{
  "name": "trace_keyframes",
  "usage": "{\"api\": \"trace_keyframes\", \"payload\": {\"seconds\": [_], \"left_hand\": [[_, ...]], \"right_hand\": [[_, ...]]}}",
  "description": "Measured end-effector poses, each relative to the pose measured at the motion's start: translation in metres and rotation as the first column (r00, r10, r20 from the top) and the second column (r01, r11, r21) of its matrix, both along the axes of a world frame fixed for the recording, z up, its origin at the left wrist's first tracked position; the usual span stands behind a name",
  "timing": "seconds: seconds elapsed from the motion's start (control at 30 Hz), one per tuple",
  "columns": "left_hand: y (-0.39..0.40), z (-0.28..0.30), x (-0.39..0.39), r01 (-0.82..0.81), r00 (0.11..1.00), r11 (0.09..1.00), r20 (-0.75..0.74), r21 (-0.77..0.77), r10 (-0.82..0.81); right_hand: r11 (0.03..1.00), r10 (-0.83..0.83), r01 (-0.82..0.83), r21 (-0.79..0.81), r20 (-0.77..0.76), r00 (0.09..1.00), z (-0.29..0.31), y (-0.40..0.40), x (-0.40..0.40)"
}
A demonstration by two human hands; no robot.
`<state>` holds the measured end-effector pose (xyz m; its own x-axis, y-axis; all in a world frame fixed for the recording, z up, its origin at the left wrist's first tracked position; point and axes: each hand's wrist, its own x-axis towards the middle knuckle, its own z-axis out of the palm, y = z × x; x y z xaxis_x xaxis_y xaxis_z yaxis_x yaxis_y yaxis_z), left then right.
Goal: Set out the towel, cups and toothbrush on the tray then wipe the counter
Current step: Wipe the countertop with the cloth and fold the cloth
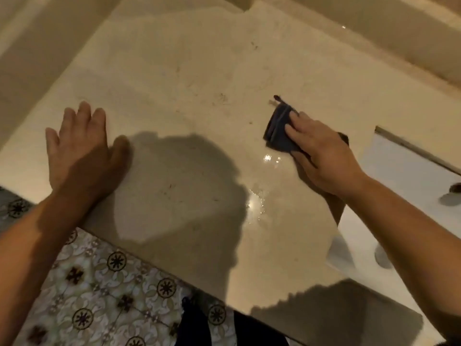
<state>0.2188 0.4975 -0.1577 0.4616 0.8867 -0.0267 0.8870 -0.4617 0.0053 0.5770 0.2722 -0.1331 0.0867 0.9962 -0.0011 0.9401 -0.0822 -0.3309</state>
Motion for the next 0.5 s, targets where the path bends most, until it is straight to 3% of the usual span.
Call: {"api": "trace_keyframes", "payload": {"seconds": [0.4, 0.47, 0.5], "left_hand": [[-0.008, -0.001, -0.007, -0.011, 0.998, 0.996, 0.068, -0.088, 0.017], [-0.007, -0.001, -0.009, -0.013, 0.997, 0.995, 0.070, -0.103, 0.020], [-0.007, -0.001, -0.009, -0.015, 0.997, 0.993, 0.069, -0.113, 0.023]], "right_hand": [[0.994, 0.109, -0.110, 0.001, -0.162, 0.981, 0.012, -0.137, -0.247], [1.000, -0.005, 0.005, 0.000, -0.391, 0.920, 0.013, -0.151, -0.268], [0.992, -0.126, 0.111, -0.061, -0.575, 0.808, 0.015, -0.154, -0.277]]}}
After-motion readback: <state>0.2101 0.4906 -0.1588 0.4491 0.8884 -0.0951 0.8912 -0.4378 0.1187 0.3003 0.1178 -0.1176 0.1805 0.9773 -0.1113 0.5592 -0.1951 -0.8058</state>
